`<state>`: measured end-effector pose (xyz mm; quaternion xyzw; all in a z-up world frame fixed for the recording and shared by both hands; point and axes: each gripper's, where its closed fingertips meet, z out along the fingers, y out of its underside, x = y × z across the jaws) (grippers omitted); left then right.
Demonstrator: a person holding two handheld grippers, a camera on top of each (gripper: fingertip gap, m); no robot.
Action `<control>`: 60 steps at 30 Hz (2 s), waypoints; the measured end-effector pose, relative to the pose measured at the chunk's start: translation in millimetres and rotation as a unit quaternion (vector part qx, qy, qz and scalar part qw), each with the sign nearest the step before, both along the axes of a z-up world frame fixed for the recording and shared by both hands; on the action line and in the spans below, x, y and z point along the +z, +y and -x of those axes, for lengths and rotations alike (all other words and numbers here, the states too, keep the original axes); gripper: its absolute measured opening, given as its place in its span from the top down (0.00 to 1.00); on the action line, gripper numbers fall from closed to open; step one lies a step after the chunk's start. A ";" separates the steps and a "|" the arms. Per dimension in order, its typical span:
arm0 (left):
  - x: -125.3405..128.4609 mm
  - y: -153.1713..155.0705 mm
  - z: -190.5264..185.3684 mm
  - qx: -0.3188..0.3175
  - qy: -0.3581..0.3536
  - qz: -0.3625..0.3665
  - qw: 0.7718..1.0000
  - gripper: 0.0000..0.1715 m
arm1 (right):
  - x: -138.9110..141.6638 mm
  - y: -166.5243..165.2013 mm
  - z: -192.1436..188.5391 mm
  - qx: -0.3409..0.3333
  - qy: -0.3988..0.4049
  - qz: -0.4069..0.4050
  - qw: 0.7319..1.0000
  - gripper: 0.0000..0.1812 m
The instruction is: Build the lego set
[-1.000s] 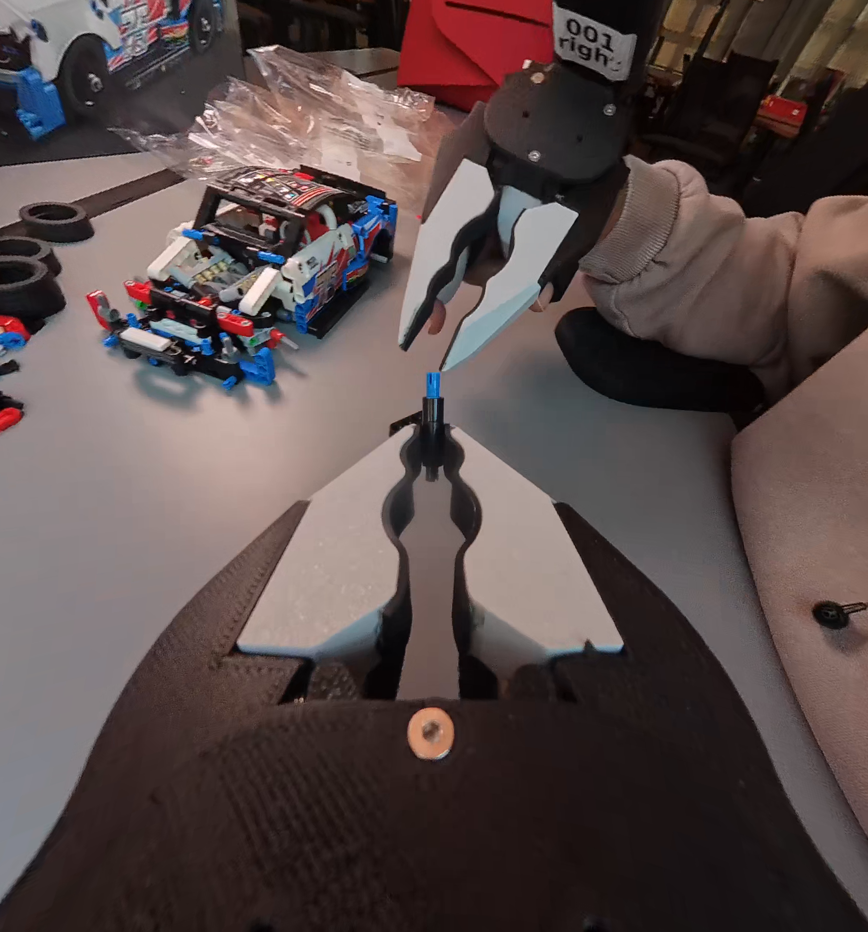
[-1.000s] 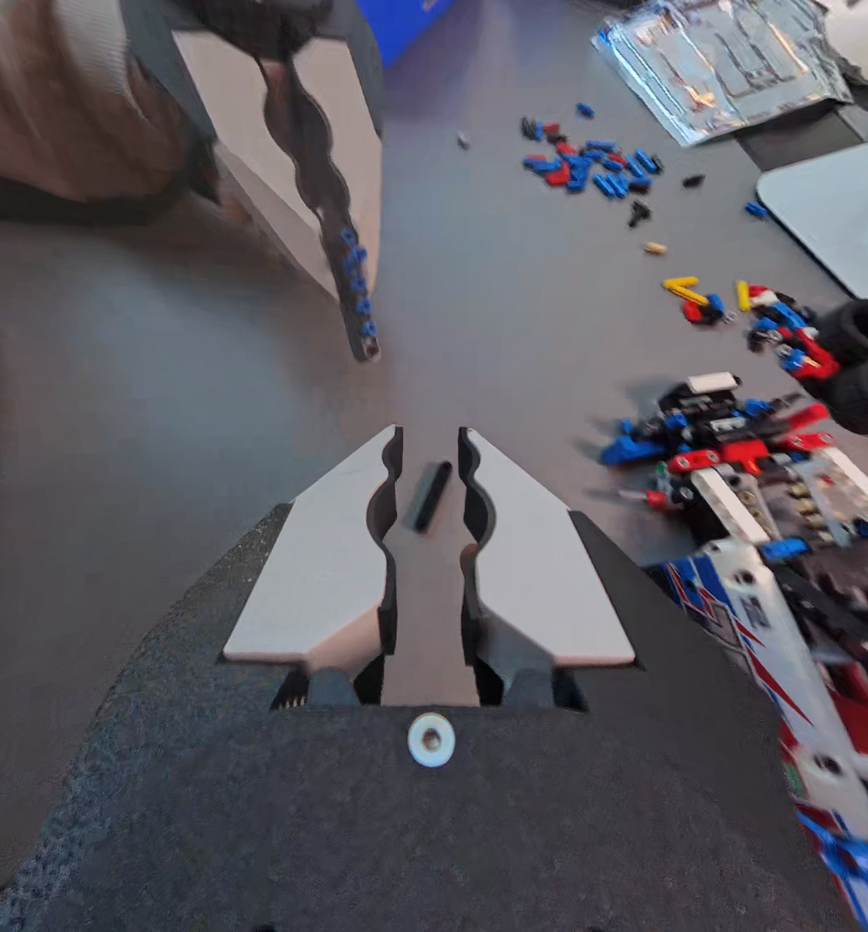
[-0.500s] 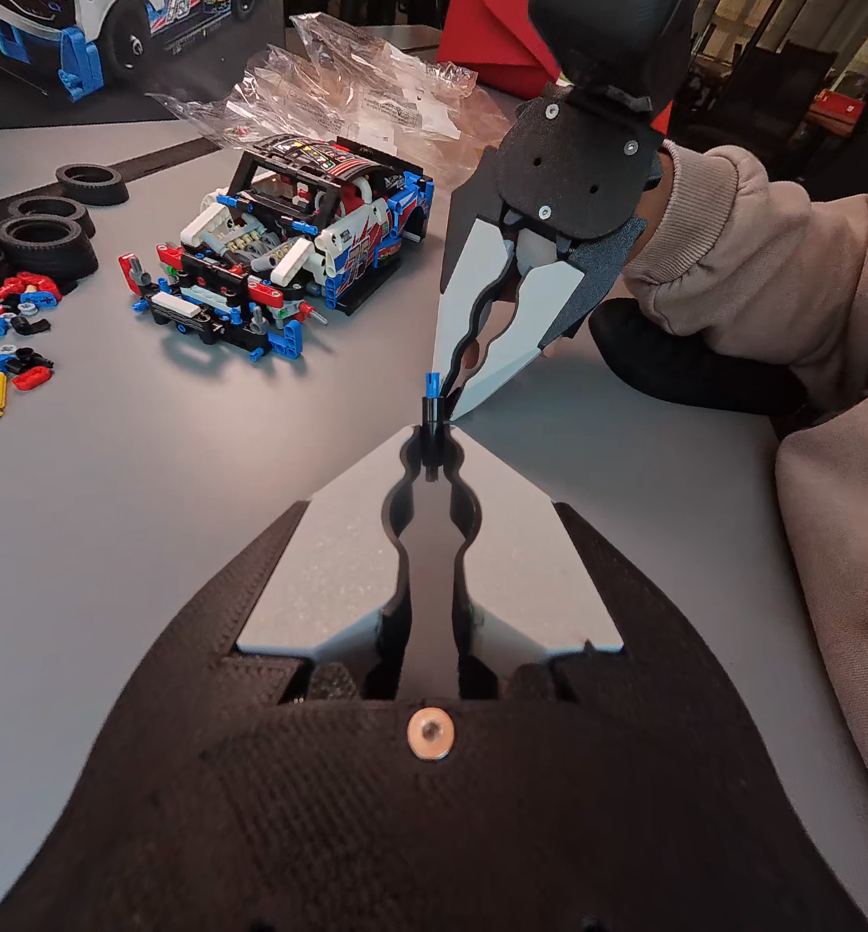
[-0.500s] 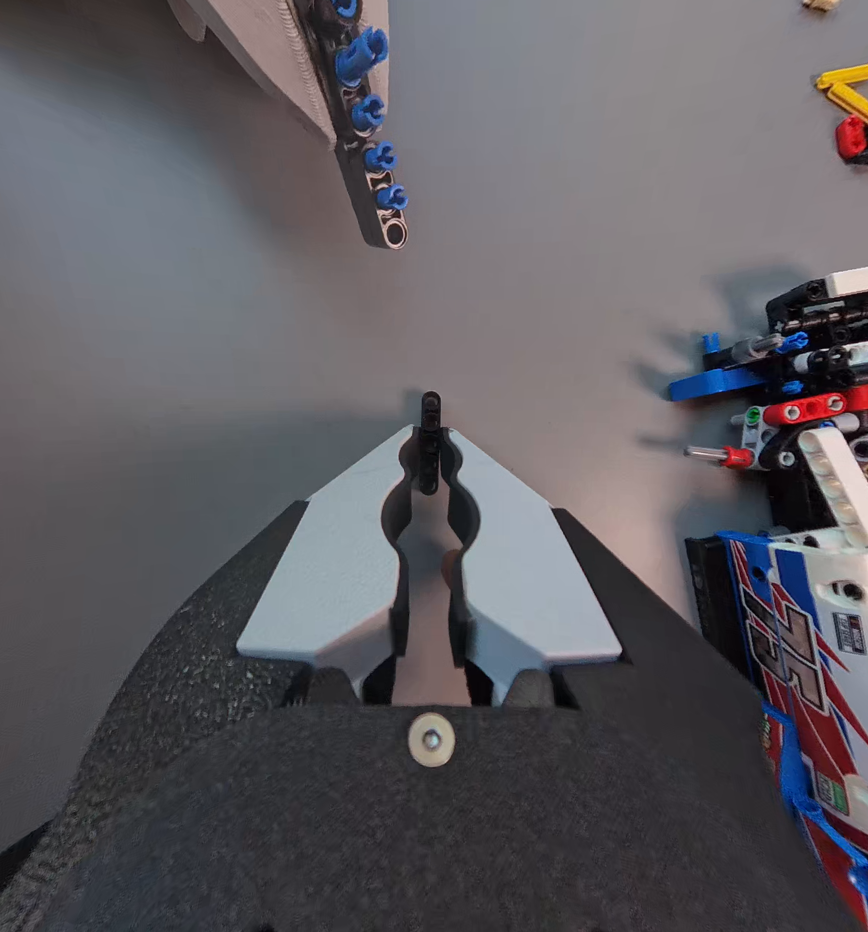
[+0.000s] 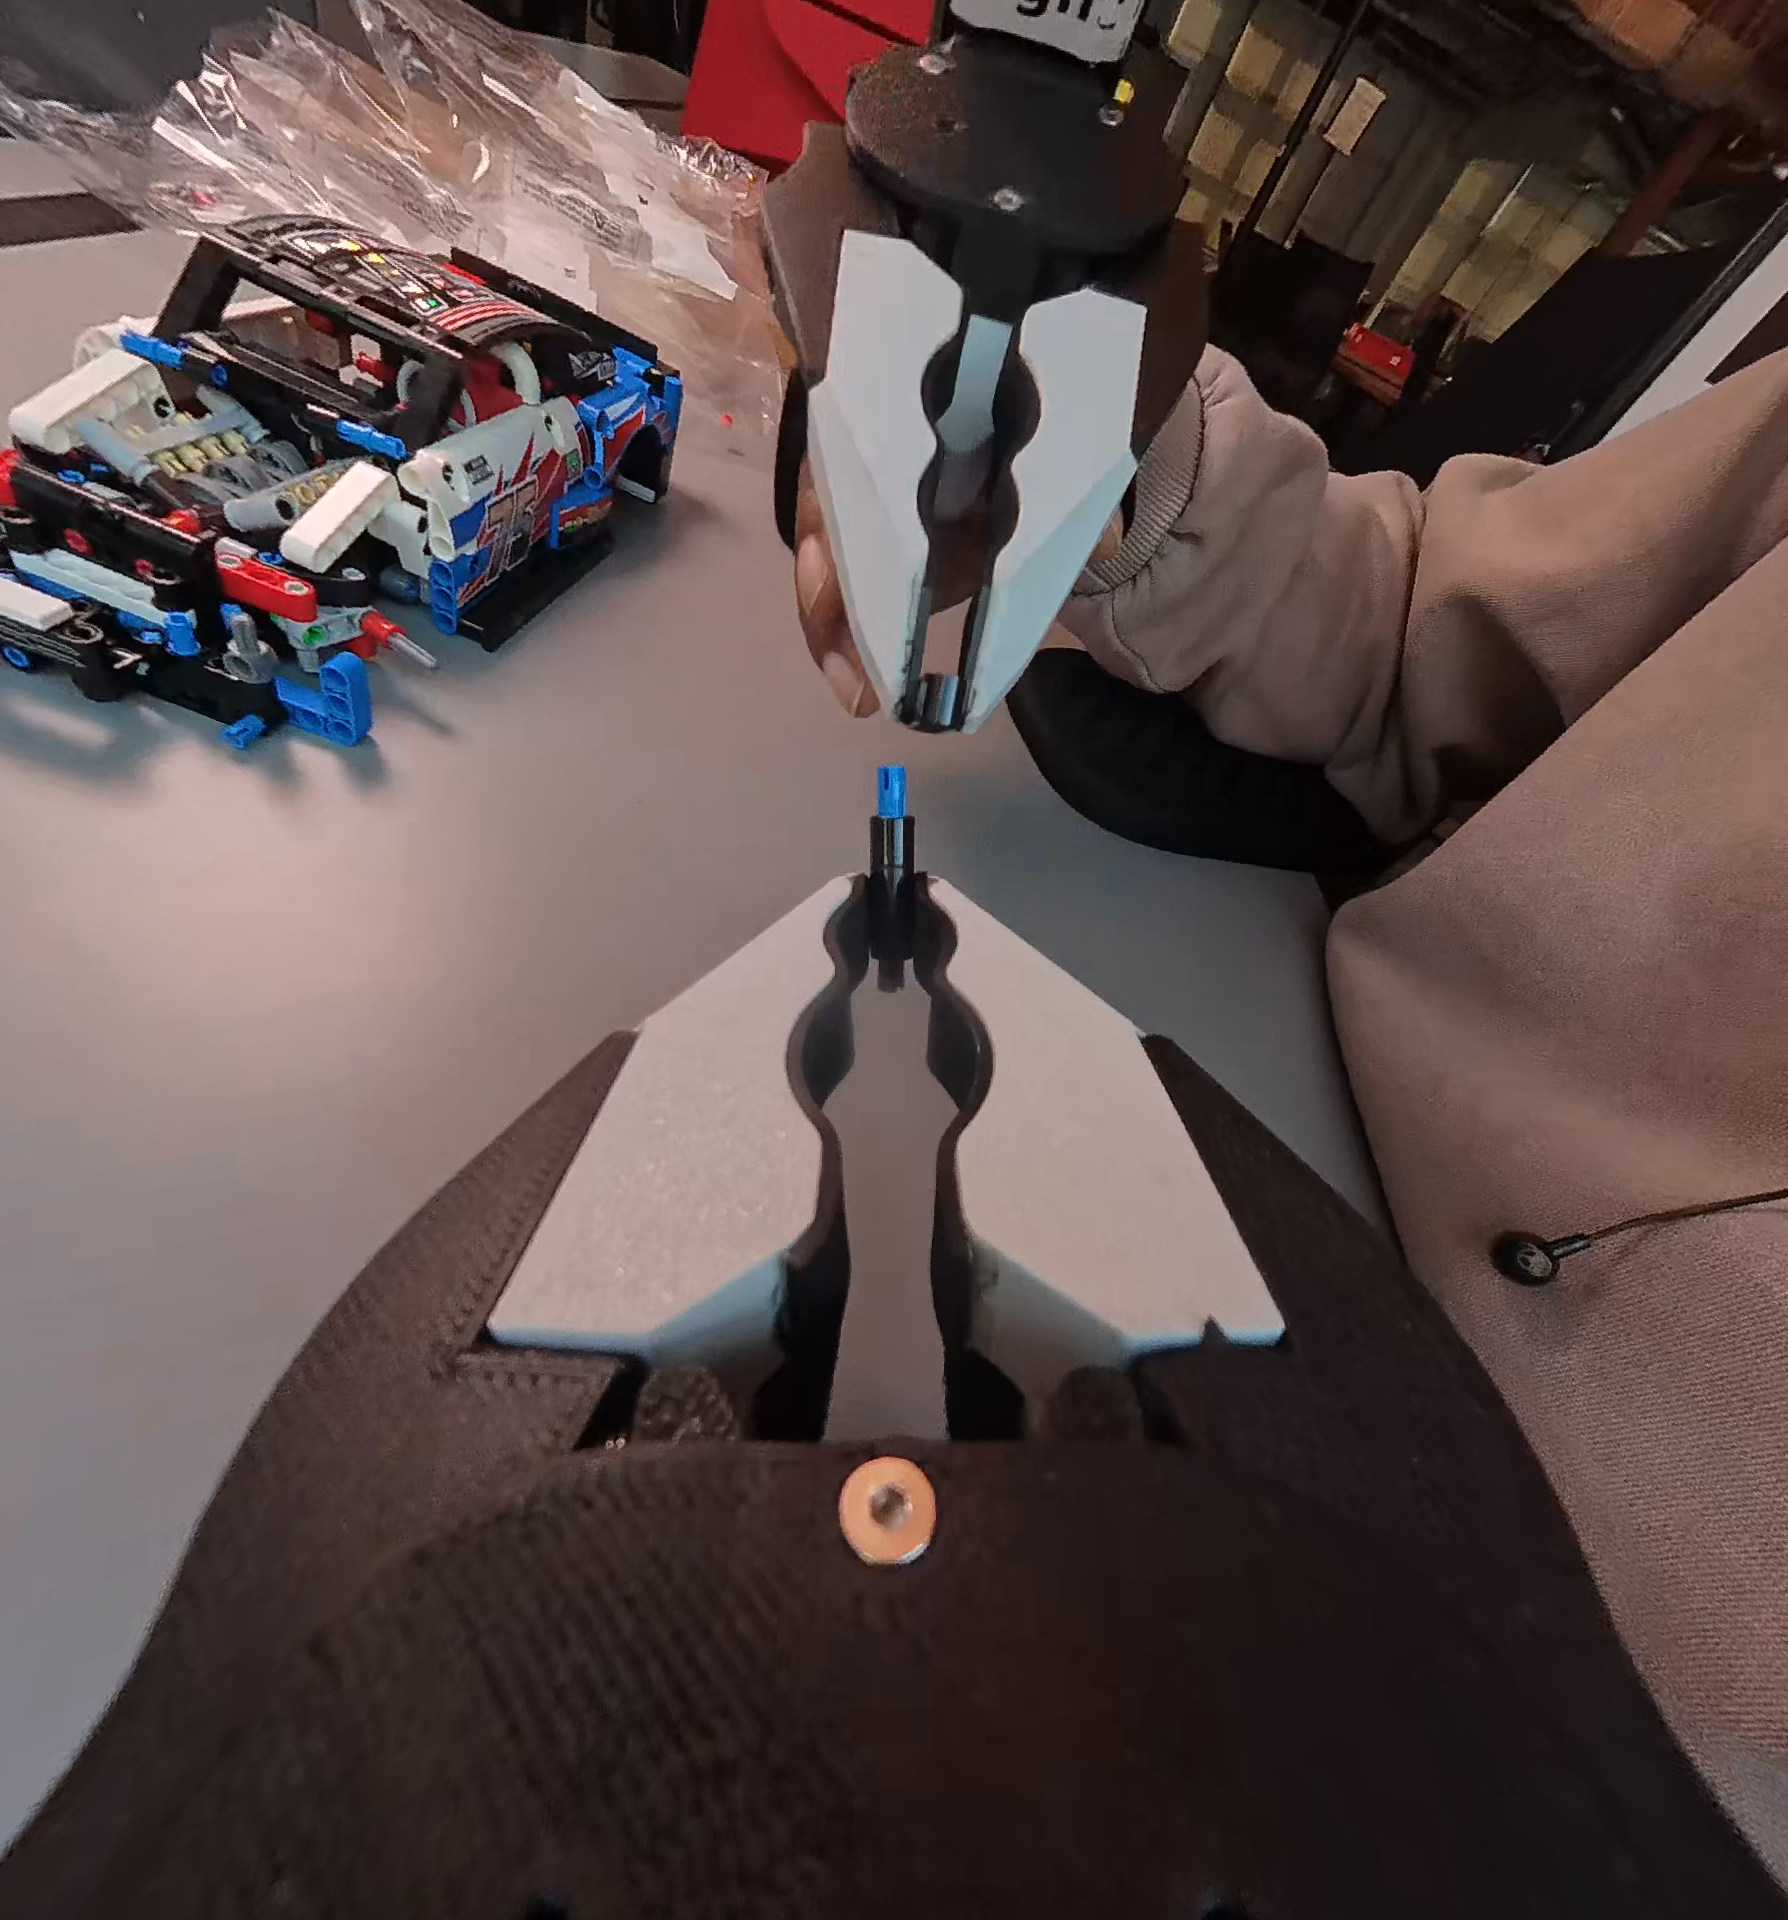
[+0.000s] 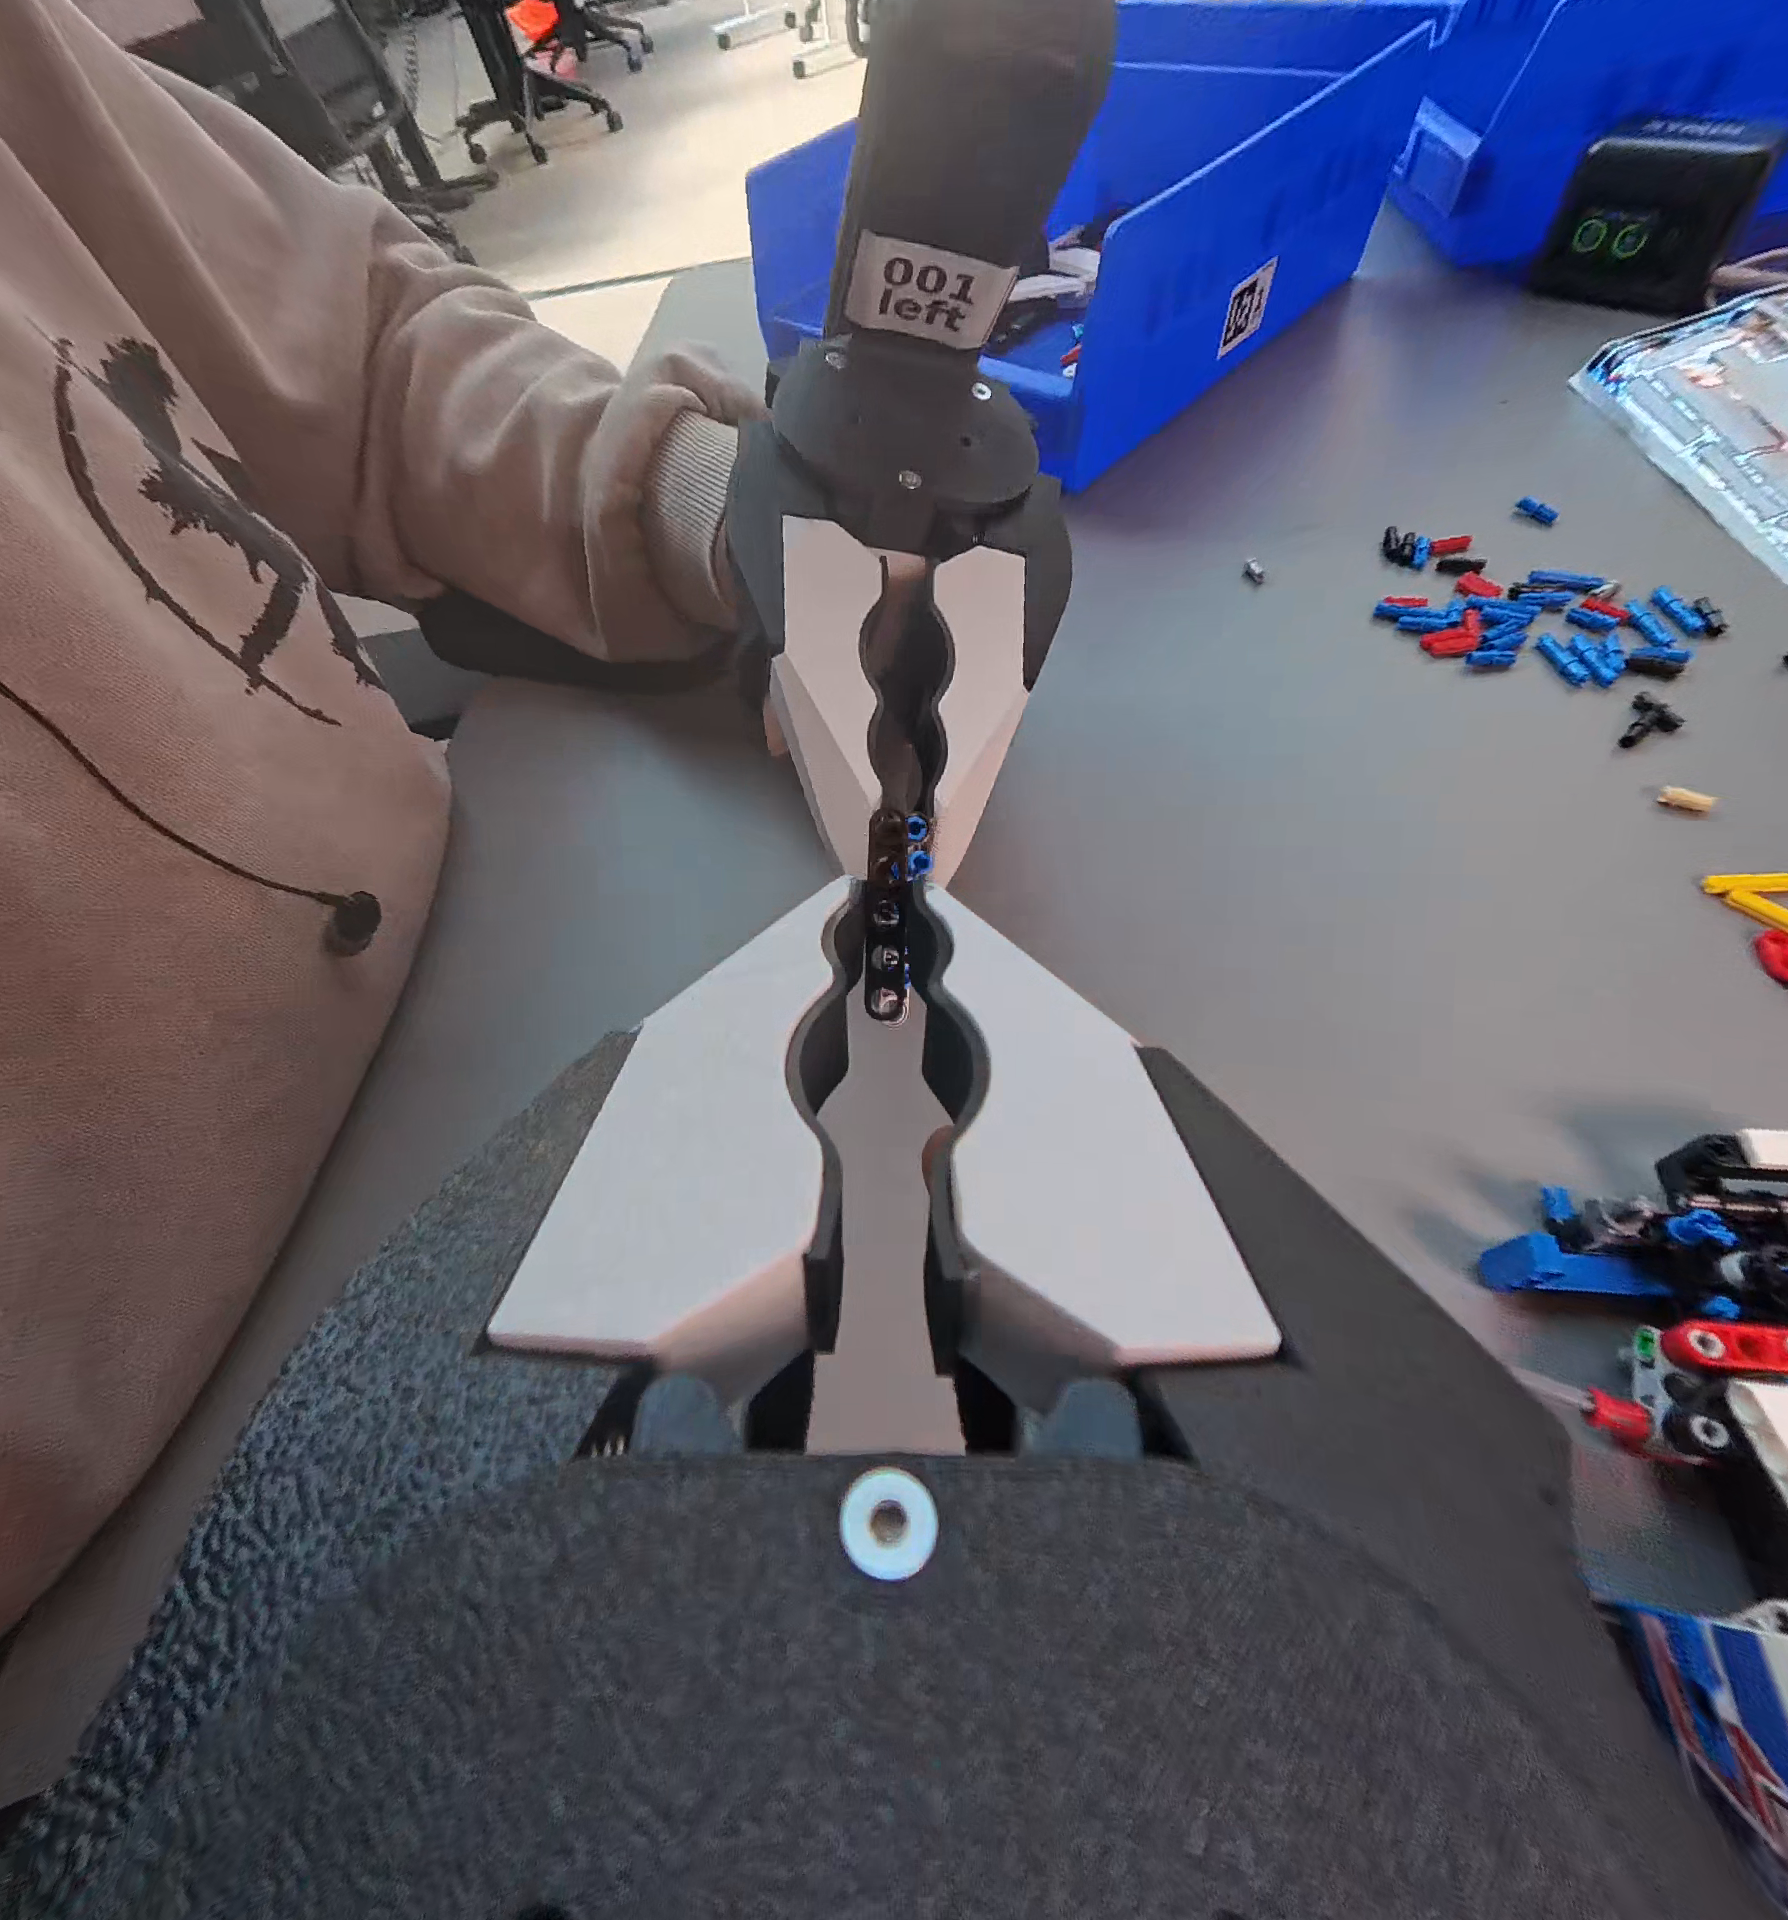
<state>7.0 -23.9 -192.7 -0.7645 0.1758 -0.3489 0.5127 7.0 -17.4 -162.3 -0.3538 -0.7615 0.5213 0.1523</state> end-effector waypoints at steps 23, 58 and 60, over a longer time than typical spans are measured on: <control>-18.8 -3.0 -6.0 -0.018 -0.005 0.065 0.998 0.97 | -38.0 -2.9 -2.1 -0.001 -0.097 0.076 0.992 0.97; -35.0 -8.1 -21.3 -0.033 0.098 0.056 0.993 0.97 | -51.4 -14.2 -13.0 0.013 -0.087 0.027 0.996 0.97; -36.5 -7.6 -21.0 -0.030 0.103 0.059 0.992 0.97 | -52.7 -14.1 -12.9 0.012 -0.085 0.018 0.996 0.97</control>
